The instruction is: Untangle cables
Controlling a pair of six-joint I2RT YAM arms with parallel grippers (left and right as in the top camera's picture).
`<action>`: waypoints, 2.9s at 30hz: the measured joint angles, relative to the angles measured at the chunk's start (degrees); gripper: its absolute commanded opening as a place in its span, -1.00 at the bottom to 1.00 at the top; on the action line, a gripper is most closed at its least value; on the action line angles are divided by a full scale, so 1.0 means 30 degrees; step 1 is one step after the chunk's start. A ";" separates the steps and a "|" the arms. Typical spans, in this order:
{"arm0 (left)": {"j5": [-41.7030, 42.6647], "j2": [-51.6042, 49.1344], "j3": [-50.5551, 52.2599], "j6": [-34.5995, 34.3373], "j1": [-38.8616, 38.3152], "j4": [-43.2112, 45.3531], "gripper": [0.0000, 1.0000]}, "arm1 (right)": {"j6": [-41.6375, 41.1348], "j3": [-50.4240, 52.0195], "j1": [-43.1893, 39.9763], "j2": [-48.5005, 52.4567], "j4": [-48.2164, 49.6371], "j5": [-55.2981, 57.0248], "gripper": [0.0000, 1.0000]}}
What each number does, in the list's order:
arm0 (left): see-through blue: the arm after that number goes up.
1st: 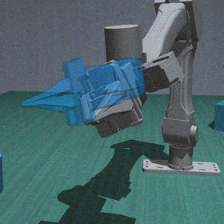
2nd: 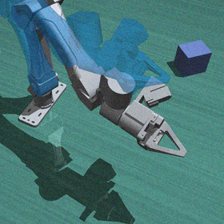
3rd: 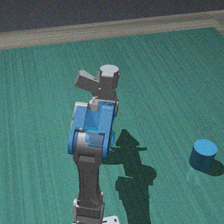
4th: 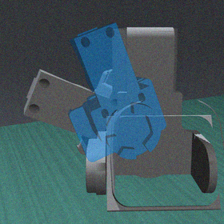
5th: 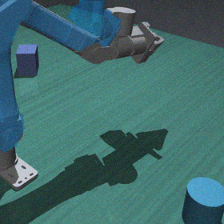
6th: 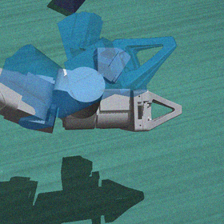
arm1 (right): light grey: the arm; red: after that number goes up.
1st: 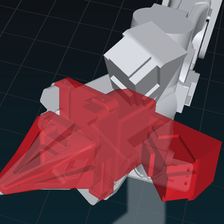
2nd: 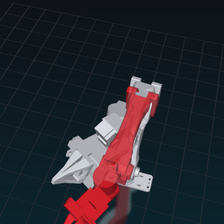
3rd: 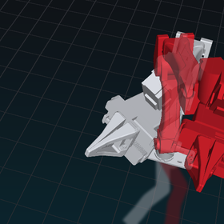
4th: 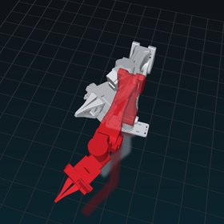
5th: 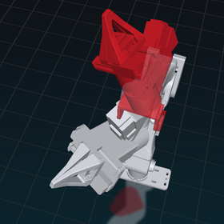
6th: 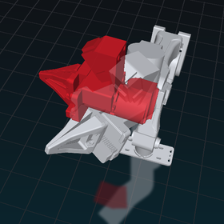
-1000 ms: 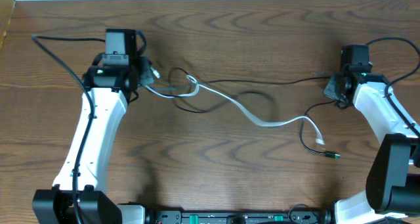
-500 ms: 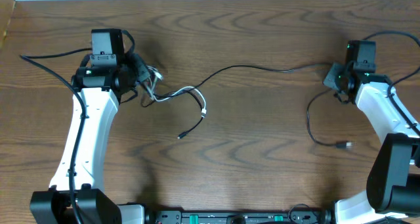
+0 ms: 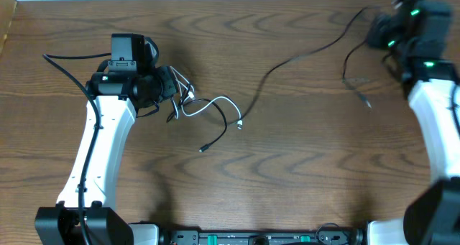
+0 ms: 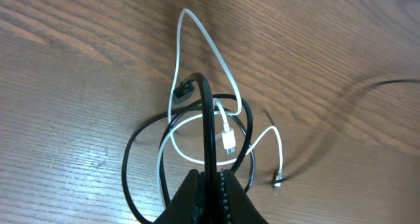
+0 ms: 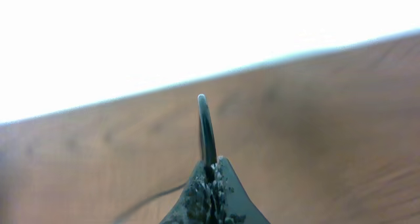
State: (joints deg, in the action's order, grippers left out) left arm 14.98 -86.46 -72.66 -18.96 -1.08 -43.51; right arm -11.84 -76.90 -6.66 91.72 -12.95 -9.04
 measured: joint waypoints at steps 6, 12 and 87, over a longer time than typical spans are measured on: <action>-0.0109 -0.0007 0.0007 0.0102 0.0000 -0.0007 -0.85 | -0.0007 -0.0998 -0.1785 -0.2433 0.0131 0.1756 -0.98; -0.0117 -0.0015 0.0007 0.0262 0.0000 -0.0036 -0.85 | -0.0780 -0.0998 -0.4291 -0.2892 -0.0721 0.4116 -0.98; 0.1056 -0.0044 0.0022 0.0277 -0.0838 0.0087 -0.85 | -0.1501 -0.4226 -0.8087 0.3665 -0.6193 0.3439 -0.05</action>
State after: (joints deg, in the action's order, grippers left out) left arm 18.15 -86.59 -72.60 -18.13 -3.60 -43.24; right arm -16.34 -89.58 -30.92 102.72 -31.53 1.28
